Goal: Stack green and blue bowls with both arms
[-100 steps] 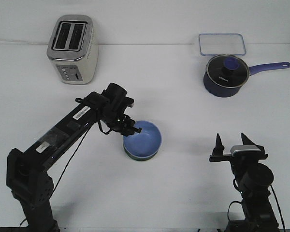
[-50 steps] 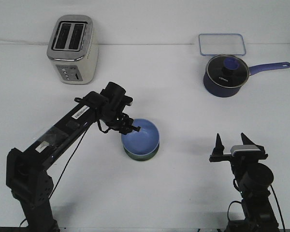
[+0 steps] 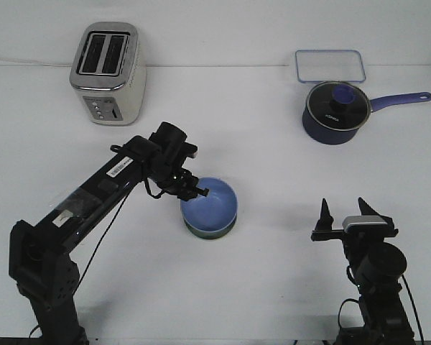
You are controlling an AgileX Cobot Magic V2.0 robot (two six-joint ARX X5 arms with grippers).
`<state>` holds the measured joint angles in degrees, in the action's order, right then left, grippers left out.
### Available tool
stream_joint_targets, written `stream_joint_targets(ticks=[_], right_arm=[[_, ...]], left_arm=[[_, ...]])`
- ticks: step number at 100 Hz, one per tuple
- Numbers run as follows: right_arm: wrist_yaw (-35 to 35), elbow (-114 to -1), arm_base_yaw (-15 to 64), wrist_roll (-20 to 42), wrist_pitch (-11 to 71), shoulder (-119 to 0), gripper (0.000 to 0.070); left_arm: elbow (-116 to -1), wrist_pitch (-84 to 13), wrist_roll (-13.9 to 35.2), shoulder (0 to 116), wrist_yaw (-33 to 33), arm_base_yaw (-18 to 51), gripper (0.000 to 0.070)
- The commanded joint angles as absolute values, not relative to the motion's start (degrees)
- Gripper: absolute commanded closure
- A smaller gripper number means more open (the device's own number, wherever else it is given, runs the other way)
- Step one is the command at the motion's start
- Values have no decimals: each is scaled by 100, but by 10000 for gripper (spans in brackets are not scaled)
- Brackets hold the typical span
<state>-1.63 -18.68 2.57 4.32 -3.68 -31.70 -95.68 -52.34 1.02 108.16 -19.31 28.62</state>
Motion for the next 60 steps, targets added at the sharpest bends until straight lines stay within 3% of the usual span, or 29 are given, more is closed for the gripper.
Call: stream_joint_targets(ticks=[1, 11, 21, 48, 60], right_arm=[[-145, -1870, 266, 469, -425, -3192, 118], [-145, -1870, 266, 469, -425, -3192, 118], [-145, -1870, 266, 469, -425, -3192, 118], [-145, -1870, 266, 469, -425, -3192, 118], [-145, -1870, 266, 469, -425, -3192, 118]], left_arm=[[-9679, -5249, 106, 10892, -1977, 2884, 683], [-9679, -5251, 106, 10892, -1977, 2888, 659], [-9679, -5271, 106, 10892, -1977, 2888, 587], [-9679, -5273, 106, 10892, -1977, 2888, 549], [-9679, -5290, 106, 10892, -1977, 2888, 380]])
